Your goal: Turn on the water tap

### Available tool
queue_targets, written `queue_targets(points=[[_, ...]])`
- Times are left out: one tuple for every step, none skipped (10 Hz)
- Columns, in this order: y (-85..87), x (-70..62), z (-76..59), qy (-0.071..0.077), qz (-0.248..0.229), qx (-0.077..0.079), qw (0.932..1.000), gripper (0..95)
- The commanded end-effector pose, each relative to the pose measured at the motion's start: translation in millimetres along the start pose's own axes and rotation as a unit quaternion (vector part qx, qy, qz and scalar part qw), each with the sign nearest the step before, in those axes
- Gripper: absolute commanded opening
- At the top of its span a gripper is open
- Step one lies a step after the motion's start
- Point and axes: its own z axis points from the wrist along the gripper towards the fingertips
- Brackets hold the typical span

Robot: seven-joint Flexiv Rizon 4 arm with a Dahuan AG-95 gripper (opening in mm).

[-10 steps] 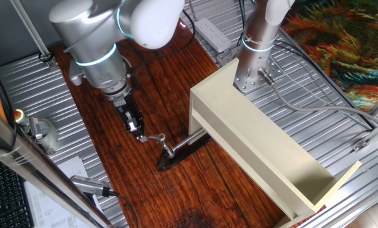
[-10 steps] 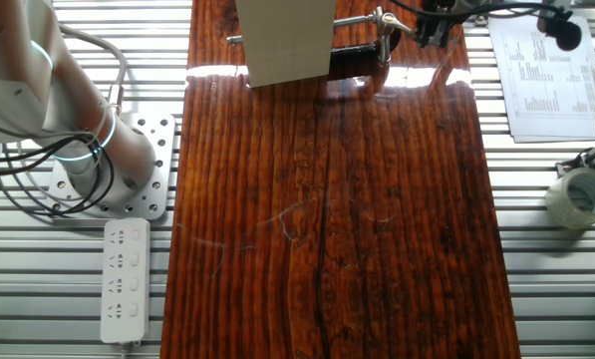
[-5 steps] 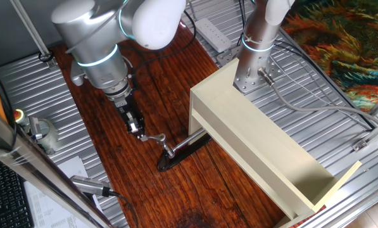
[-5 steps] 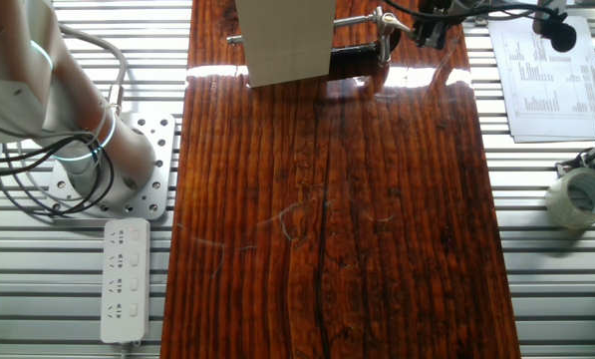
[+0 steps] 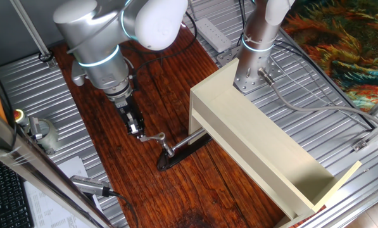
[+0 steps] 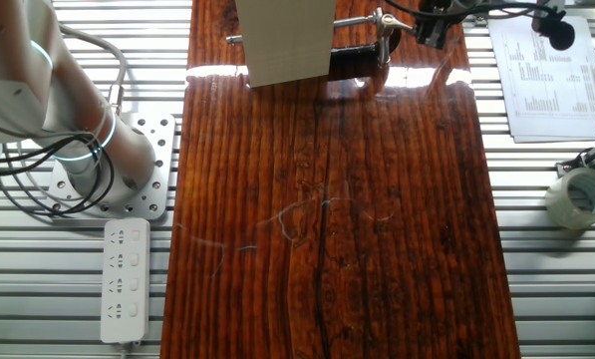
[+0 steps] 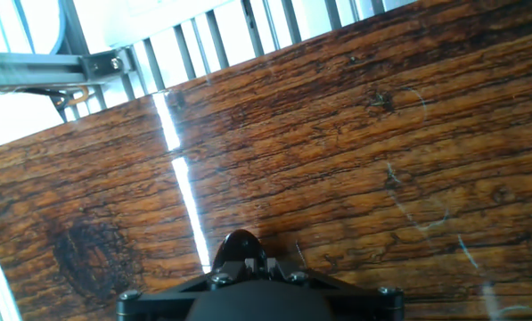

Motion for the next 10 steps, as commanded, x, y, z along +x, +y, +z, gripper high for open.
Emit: queue_targets(points=[[1.6,0.6,0.6,0.002,-0.012,0.002,0.9999,0.0],[2.0,0.6,0.7,0.003,-0.02,0.004,0.9998,0.0],[2.4,0.6,0.8,0.003,-0.03,0.005,0.9995,0.0],[2.6,0.5,0.9,0.003,-0.033,0.006,0.9994,0.0],[3.0,0.5,0.9,0.003,-0.037,0.006,0.9993,0.0],[4.3,0.0,0.6,0.003,-0.042,0.006,0.9991,0.0],[6.4,-0.5,0.6,0.003,-0.045,0.006,0.9989,0.0],[8.1,-0.6,1.3,0.004,-0.047,0.006,0.9989,0.0],[11.0,-0.1,3.7,0.003,-0.052,0.01,0.9986,0.0],[12.0,0.1,4.6,0.003,-0.056,0.012,0.9984,0.0]])
